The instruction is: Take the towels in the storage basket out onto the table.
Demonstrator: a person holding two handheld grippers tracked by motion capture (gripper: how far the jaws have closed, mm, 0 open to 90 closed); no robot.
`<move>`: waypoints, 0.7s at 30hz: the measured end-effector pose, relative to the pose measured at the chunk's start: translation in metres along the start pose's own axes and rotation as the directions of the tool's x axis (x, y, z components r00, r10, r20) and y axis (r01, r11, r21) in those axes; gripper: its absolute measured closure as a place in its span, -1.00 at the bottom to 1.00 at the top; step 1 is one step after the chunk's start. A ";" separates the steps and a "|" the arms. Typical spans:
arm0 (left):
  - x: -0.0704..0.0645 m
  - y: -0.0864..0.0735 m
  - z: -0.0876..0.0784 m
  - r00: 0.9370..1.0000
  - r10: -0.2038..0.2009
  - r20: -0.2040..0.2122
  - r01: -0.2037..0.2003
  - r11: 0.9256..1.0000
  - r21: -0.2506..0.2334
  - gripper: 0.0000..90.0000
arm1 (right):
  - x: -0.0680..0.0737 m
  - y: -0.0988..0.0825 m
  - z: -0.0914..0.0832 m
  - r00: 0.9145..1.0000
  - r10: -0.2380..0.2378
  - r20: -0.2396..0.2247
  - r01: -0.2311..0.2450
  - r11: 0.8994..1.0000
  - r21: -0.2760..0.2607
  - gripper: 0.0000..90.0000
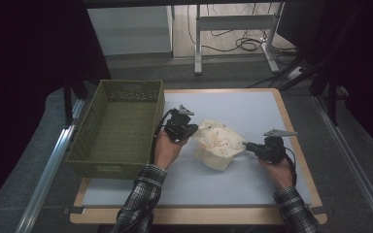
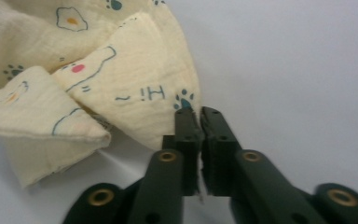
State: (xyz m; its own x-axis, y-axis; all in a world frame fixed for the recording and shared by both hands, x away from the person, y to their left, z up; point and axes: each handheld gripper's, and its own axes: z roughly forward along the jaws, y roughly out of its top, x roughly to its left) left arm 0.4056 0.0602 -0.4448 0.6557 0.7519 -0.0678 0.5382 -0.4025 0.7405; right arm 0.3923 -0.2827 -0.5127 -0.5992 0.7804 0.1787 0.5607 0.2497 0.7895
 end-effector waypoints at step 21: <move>0.019 0.047 0.009 0.967 -0.028 -0.253 0.038 0.999 0.034 0.00 | -0.022 0.081 -0.032 0.987 -0.012 0.163 0.023 0.998 -0.066 0.26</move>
State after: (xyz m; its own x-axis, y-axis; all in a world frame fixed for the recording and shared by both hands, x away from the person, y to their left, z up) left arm 0.4480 0.0511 -0.4169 0.4855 0.8703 0.0826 0.5800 -0.3913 0.7145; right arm 0.4321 -0.2979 -0.4335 -0.5048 0.8604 0.0706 0.5078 0.2298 0.8303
